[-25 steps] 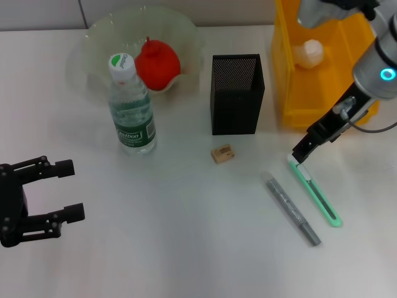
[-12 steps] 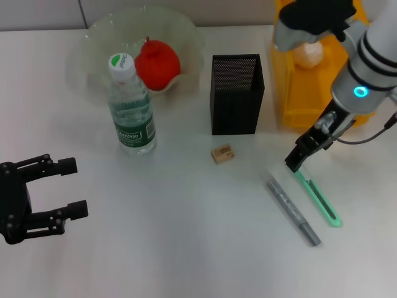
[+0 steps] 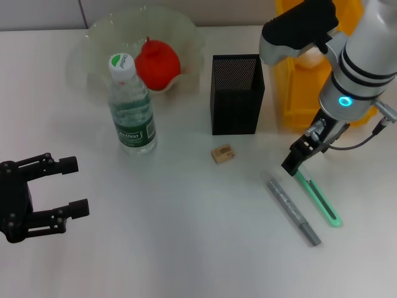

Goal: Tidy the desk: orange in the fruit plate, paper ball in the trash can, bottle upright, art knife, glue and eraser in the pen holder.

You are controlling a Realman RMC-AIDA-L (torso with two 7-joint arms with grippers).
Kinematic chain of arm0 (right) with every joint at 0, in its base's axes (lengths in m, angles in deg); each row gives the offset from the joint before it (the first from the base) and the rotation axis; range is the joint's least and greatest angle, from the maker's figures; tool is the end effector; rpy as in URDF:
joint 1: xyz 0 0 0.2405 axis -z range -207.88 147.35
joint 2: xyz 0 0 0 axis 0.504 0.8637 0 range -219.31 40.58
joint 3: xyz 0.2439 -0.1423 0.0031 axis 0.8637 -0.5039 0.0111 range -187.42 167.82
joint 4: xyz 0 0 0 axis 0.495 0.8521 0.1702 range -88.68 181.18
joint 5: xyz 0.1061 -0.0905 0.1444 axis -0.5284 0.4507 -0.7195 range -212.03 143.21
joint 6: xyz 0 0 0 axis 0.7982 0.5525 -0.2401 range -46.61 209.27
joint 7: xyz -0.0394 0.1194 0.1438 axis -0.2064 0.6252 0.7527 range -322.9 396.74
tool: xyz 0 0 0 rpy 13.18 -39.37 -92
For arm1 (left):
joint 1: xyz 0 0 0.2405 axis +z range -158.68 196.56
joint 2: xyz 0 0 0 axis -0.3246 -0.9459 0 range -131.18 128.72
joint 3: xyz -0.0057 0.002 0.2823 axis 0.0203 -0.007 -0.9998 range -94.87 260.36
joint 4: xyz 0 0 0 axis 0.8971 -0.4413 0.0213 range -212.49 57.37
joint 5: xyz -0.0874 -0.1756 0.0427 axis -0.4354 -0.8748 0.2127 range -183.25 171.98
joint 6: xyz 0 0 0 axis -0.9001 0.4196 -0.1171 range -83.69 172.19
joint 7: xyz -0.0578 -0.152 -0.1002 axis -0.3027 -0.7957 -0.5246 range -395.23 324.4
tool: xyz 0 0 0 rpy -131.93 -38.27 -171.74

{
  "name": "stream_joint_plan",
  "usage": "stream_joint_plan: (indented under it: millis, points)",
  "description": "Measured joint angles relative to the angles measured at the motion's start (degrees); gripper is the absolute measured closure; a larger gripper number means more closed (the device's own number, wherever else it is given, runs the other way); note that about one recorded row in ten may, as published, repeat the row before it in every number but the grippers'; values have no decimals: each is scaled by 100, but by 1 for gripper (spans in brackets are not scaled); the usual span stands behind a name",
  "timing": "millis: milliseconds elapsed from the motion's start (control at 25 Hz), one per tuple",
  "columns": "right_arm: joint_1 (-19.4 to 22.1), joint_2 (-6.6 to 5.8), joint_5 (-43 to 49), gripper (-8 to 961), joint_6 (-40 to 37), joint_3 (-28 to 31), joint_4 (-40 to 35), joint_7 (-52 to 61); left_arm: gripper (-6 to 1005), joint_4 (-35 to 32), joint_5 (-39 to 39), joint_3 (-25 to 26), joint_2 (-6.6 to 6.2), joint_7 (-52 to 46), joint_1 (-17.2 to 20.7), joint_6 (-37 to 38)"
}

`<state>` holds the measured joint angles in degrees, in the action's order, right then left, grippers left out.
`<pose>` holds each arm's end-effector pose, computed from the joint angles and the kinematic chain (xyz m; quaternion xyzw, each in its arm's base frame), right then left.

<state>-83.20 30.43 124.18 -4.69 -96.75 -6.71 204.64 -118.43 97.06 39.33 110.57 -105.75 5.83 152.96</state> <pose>0.2155 0.3975 -0.0916 -0.8368 0.4048 -0.3062 0.2054 -0.3078 0.2466 0.0155 -0.9325 -0.1715 -0.2979 0.1111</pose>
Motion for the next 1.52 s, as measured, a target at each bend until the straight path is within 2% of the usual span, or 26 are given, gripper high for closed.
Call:
stream_joint_plan:
  millis: [600, 720, 1360, 1520]
  points:
    - [-39, 0, -221, 217, 195, -181, 249, -59, 198, -9, -12, -1, 1, -42, -57, 5]
    - [-43, 0, -223, 415, 246, -184, 313, -34, 198, -9, -11, 0, 1, -42, -59, 4]
    - [-91, 7, -441, 630, 427, -374, 635, -65, 198, -9, -3, 0, 7, -43, -49, -59]
    - [-52, 9, -444, 753, 389, -377, 587, -65, 198, -9, -4, 0, 10, -43, -44, -66]
